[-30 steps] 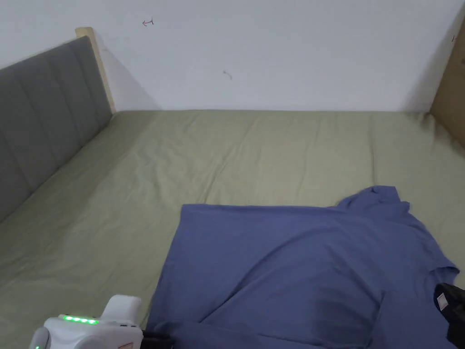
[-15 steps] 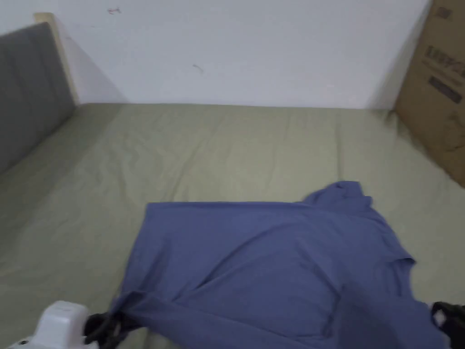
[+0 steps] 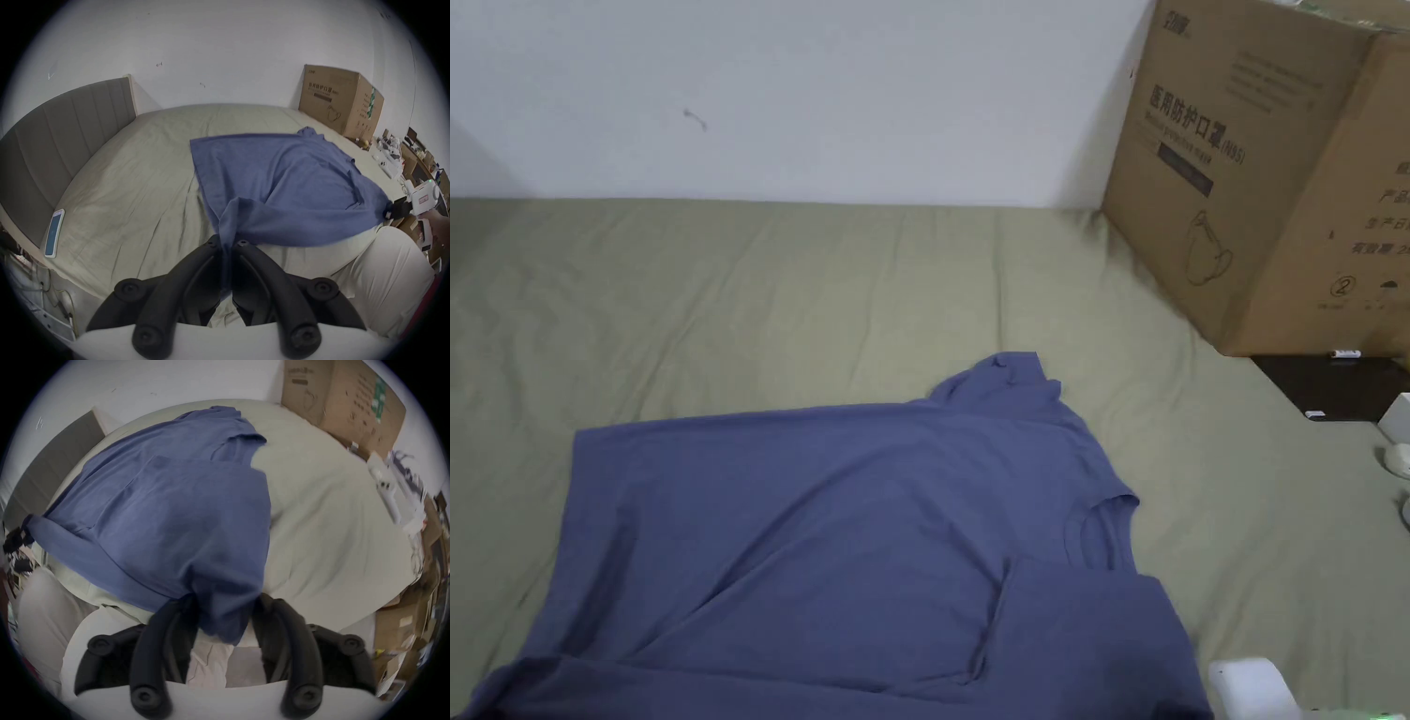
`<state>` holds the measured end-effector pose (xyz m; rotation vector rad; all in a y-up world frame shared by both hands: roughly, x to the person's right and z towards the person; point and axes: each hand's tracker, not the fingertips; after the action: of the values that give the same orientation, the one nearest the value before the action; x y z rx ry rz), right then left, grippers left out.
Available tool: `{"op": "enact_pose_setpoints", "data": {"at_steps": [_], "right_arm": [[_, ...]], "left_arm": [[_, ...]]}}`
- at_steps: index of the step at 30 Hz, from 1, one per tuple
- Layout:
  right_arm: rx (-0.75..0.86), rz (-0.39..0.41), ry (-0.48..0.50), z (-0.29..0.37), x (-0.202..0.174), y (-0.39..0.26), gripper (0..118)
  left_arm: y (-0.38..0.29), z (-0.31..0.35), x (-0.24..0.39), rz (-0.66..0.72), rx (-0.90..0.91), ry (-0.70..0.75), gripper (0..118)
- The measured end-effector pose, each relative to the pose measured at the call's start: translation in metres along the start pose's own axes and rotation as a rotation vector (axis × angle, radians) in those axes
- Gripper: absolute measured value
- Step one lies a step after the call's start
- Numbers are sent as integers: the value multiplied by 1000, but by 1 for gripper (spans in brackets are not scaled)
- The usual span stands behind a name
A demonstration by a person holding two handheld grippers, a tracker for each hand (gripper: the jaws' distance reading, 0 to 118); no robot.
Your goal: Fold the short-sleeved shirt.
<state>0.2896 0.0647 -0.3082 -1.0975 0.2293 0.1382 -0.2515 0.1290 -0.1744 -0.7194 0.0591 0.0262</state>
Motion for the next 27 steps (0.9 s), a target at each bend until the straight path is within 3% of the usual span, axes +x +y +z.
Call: {"op": "enact_pose_setpoints", "data": {"at_steps": [1,2,3,6,10,13,19,23,27], "right_arm": [[25,21,17,7,-3,1,12],[34,16,76,10,-2,1,9],[51,-4,119,12,-1,2,9],[117,-52,100,23,4,4,9],[215,-190,181,48,16,11,9],[304,-237,255,69,17,26,9],[358,-279,257,65,16,116,9],[247,-312,185,13,11,186,9],[137,-421,127,-58,13,225,9]], "left_arm": [[-1,-1,0,1,-10,1,6],[-2,-2,0,4,-14,1,6],[-3,-2,-1,13,-19,-7,6],[-5,-5,-1,29,-31,-2,6],[2,0,-4,105,-1,-14,6],[22,6,-8,189,52,-46,6],[94,-35,-26,308,43,-37,6],[132,-106,-39,361,-66,-18,6],[141,-177,-48,395,-187,21,8]]}}
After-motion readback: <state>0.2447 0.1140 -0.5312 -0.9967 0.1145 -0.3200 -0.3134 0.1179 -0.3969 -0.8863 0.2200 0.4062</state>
